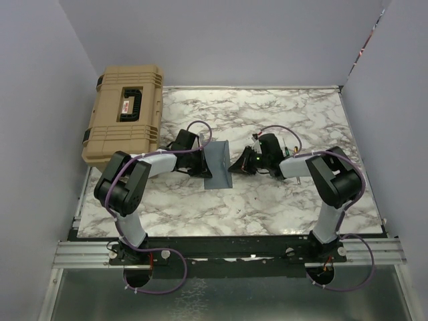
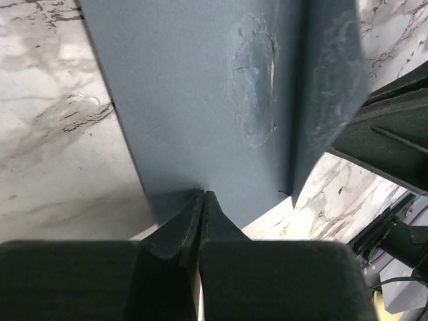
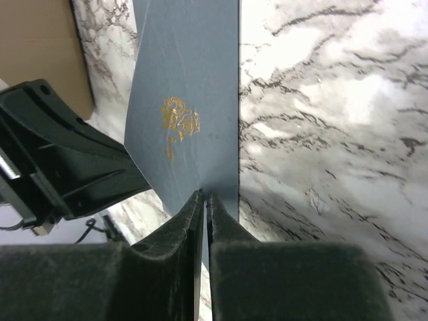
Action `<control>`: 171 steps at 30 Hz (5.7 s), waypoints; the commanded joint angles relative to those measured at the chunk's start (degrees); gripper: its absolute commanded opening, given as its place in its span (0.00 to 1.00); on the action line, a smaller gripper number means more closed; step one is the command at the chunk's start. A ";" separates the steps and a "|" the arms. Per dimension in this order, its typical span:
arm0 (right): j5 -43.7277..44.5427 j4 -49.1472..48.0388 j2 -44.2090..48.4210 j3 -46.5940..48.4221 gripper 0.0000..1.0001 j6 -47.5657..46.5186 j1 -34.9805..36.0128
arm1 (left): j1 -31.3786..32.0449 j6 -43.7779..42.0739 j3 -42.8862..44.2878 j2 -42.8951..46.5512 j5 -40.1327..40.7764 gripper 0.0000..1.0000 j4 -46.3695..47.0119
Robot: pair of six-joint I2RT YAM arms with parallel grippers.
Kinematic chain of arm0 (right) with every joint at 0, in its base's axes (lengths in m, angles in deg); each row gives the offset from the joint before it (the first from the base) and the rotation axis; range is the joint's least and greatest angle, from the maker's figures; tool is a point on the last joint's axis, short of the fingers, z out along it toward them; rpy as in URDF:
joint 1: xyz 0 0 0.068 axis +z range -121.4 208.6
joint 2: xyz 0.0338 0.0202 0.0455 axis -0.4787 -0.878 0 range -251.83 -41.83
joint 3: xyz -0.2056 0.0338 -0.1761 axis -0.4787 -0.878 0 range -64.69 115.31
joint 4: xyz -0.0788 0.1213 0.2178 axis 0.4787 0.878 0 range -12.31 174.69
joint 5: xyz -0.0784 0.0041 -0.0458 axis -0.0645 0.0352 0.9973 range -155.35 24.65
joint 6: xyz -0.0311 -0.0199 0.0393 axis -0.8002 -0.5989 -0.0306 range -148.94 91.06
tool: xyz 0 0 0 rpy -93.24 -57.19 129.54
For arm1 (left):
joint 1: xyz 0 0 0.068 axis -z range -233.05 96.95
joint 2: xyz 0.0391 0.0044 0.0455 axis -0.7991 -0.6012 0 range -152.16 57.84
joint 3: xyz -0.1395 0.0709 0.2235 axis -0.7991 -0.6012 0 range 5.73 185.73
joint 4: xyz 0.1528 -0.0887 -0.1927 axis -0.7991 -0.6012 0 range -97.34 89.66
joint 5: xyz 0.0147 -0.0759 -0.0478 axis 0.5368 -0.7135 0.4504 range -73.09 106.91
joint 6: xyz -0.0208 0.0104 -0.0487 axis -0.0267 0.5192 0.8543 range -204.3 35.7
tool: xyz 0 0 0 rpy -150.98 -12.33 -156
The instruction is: Place the letter into the envelope and seal it
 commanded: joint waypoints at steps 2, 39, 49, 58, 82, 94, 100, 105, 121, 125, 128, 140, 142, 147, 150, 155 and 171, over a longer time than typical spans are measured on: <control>6.59 9.28 -2.00 4.82 0.13 -5.68 2.74 | 0.28 -0.91 -0.62 -3.07 1.45 0.01 -3.24; 26.11 23.60 4.44 5.61 0.26 -32.16 10.56 | -1.62 -3.66 22.09 -22.33 -6.92 0.01 2.86; 27.22 29.31 -0.08 16.00 0.24 -27.00 10.74 | -4.30 0.15 16.71 -22.76 -7.91 0.00 -2.71; 33.86 32.46 -9.17 26.56 0.23 -28.29 13.16 | -6.92 5.34 12.86 -21.76 -10.91 0.00 -1.81; 33.69 24.80 -7.96 16.88 0.39 -40.65 19.72 | -8.12 7.55 10.81 -22.91 -8.38 0.00 1.33; 31.25 24.89 -7.36 15.11 0.44 -42.32 19.74 | -8.50 6.80 10.49 -23.35 -7.66 0.00 0.99; 31.45 30.91 -7.35 15.75 0.26 -45.41 20.06 | -8.57 6.52 10.64 -23.22 -7.25 0.00 0.67; 31.88 33.34 -6.35 14.51 0.24 -46.76 20.89 | -8.62 6.30 10.75 -23.25 -6.59 0.00 0.16; 36.15 37.69 -7.76 14.27 0.07 -37.74 20.80 | -8.70 5.31 11.13 -23.47 -6.29 0.00 -0.73; 36.09 38.89 -6.92 13.12 0.02 -37.54 20.80 | -8.69 5.11 11.26 -23.41 -6.10 0.00 -0.97; 36.28 40.03 -5.95 12.12 0.02 -36.69 20.73 | -8.69 5.11 11.43 -23.53 -6.09 0.00 -1.12; 39.59 48.66 -3.79 11.20 0.02 -26.04 17.49 | -8.71 4.76 11.96 -23.68 -6.09 0.00 -1.57; 38.63 49.73 -2.42 10.11 0.02 -22.53 15.71 | -8.71 4.68 12.07 -23.68 -6.09 0.00 -1.63; 40.40 52.08 1.13 9.97 0.02 -19.30 13.93 | -8.71 4.69 12.31 -23.60 -6.14 0.00 -1.71; 40.24 51.78 3.09 10.83 0.02 -20.39 13.86 | -8.71 4.61 12.48 -23.42 -6.35 0.00 -1.74; 35.93 46.15 4.44 16.85 0.03 -24.60 13.89 | -8.67 4.41 12.57 -22.98 -6.45 0.00 -1.68; 26.77 42.43 -9.20 35.19 0.03 -27.71 13.95 | -8.85 4.97 13.44 -23.70 -7.59 0.00 -1.69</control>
